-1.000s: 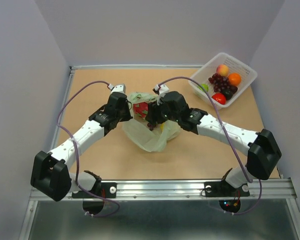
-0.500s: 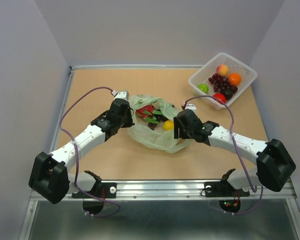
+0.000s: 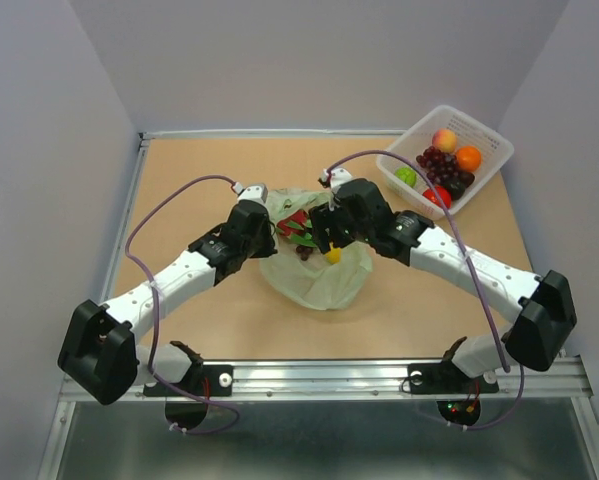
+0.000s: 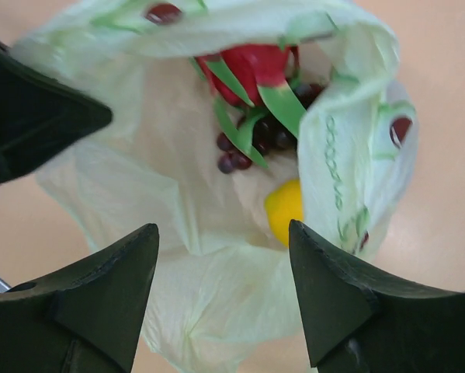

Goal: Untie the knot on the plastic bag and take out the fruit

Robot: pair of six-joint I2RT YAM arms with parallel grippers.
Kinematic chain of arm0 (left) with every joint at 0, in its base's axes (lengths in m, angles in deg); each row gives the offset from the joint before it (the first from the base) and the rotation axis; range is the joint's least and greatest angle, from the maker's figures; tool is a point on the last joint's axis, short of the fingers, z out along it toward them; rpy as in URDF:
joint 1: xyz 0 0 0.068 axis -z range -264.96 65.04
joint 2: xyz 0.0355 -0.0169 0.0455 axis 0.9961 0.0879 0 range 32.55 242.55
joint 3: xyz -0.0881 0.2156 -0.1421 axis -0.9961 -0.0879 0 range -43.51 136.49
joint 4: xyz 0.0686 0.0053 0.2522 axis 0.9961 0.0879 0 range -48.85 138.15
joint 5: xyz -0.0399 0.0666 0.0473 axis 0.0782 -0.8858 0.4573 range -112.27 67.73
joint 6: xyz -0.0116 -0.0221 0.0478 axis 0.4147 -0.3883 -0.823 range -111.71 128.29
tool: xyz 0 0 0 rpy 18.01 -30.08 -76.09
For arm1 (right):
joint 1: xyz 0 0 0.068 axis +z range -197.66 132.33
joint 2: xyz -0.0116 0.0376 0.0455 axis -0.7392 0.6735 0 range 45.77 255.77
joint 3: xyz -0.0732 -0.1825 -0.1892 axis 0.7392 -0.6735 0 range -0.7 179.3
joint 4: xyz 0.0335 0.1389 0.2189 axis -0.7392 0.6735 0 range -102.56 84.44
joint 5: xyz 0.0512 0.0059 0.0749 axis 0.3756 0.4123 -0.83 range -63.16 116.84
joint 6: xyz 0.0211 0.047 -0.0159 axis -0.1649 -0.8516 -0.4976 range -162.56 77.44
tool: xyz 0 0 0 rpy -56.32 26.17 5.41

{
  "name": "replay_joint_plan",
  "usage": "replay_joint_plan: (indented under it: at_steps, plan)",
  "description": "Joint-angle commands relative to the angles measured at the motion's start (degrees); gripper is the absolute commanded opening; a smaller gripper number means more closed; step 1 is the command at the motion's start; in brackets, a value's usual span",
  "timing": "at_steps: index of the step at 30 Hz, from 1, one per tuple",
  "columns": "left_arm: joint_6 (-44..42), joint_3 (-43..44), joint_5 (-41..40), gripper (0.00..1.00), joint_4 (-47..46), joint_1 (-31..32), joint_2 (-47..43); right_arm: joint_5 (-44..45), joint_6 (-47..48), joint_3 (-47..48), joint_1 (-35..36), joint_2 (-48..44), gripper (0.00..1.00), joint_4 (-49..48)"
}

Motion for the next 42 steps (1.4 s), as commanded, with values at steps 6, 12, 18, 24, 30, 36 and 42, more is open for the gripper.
replay_joint_plan:
  at_steps: [6,12,18,24,30,36,42]
  plan:
    - [1.08,3.80,-1.23,0.12,0.00,0.68,0.85,-9.29,11.48,7.30,0.41,12.65,0.71,-9.14]
    - [1.61,4.16,-1.85,0.12,1.05,0.68,0.94,-9.47,14.38,5.10,0.32,18.01,0.60,-17.33]
    - [2.13,3.89,-2.38,0.12,2.02,0.77,0.85,-11.30,14.65,5.36,0.05,21.97,0.52,-22.26]
    - [2.40,3.89,-3.17,0.11,3.25,0.68,0.50,-12.45,14.38,4.75,-0.65,26.01,0.46,-24.55]
    - [2.84,3.89,-4.05,0.11,4.04,0.77,-0.03,-12.72,13.94,1.49,-1.18,26.98,0.43,-27.36]
    - [2.75,4.51,-4.22,0.11,4.48,0.77,0.76,-13.41,14.12,0.96,-1.62,29.00,0.34,-29.21]
    - [2.75,4.95,-4.58,0.11,4.65,0.68,1.11,-17.98,14.64,1.49,-1.62,28.92,0.04,-29.21]
